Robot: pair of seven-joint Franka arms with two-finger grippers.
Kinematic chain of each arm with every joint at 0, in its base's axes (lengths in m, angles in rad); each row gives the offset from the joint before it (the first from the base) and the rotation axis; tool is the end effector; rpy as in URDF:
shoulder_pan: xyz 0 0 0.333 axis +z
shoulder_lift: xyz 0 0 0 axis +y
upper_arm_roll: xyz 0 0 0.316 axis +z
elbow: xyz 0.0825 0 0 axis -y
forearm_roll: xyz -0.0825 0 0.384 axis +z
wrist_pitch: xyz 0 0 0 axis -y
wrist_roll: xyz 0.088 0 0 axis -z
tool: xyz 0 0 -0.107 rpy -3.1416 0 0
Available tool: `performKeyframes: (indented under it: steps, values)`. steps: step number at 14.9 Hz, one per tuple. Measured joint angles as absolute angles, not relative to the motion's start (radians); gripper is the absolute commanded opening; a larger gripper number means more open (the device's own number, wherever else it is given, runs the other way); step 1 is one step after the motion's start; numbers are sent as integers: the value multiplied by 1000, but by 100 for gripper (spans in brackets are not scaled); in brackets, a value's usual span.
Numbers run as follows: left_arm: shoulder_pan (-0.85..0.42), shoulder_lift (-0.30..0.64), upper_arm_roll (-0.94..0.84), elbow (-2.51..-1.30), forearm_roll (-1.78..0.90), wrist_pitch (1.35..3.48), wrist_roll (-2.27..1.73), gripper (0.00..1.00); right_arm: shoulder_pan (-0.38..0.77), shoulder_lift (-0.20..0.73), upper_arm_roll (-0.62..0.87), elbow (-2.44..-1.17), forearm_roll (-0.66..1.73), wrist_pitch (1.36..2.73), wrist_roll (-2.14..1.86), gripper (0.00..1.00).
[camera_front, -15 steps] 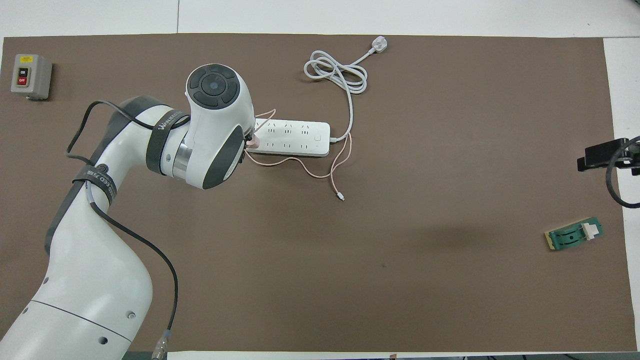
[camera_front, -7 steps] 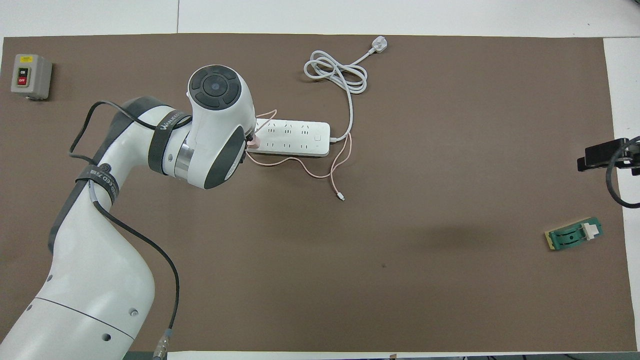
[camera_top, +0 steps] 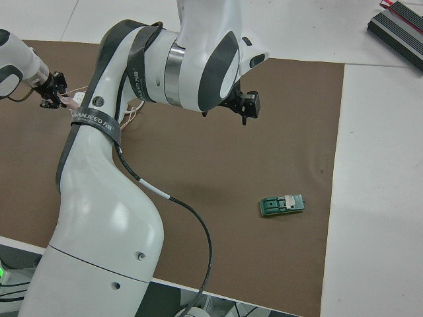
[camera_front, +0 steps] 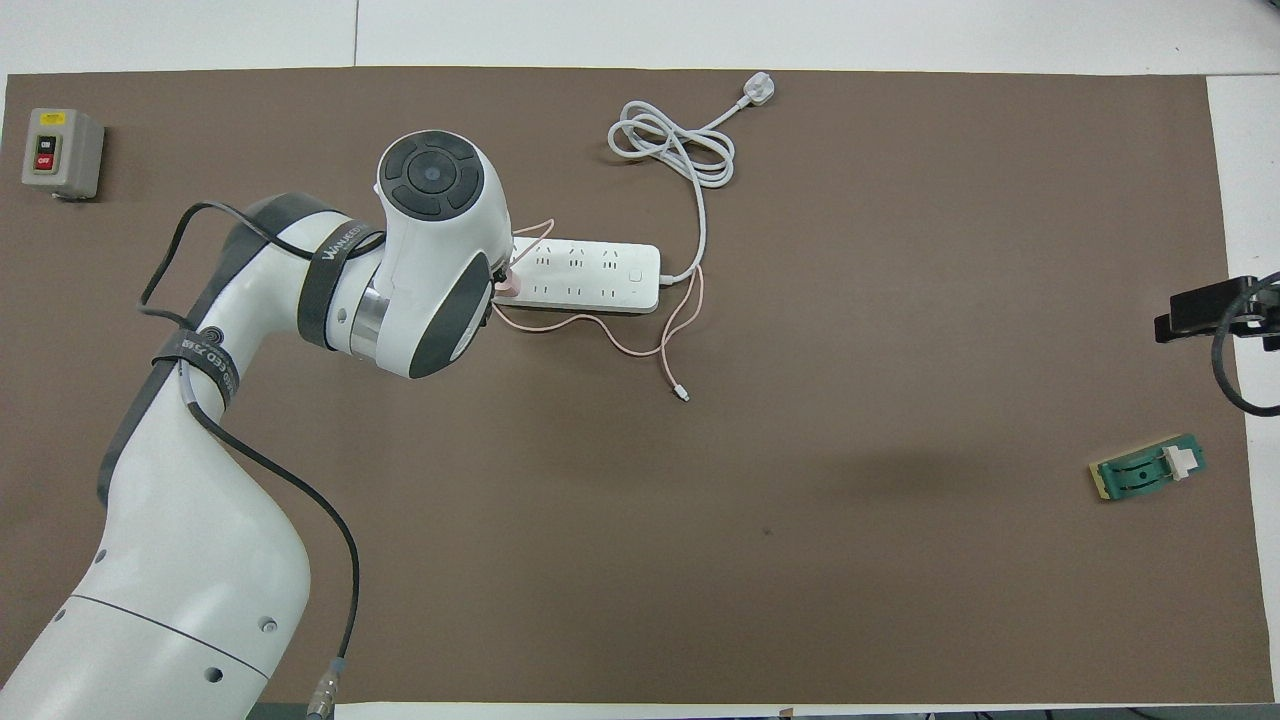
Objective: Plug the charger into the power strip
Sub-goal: 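Press the charger prongs into the socket with the left gripper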
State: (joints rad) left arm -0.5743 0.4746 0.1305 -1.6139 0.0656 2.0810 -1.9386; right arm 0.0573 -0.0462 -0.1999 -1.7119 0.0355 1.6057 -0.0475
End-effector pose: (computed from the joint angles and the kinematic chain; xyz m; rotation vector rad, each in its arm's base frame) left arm 0.6104 -0.2986 0.3530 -2.3145 -2.0474 -0.1653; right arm 0.5343 -0.0752 0.5857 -3.0866 0.1497 0.0872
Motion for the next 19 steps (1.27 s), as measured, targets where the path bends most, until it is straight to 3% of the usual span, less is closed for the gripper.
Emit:
performKeyframes:
  steps: [19]
  values:
    - [-594,486,137,-1608,98,2072,-1938,0,57,-46,-200,-1712,36,1606,-48,100]
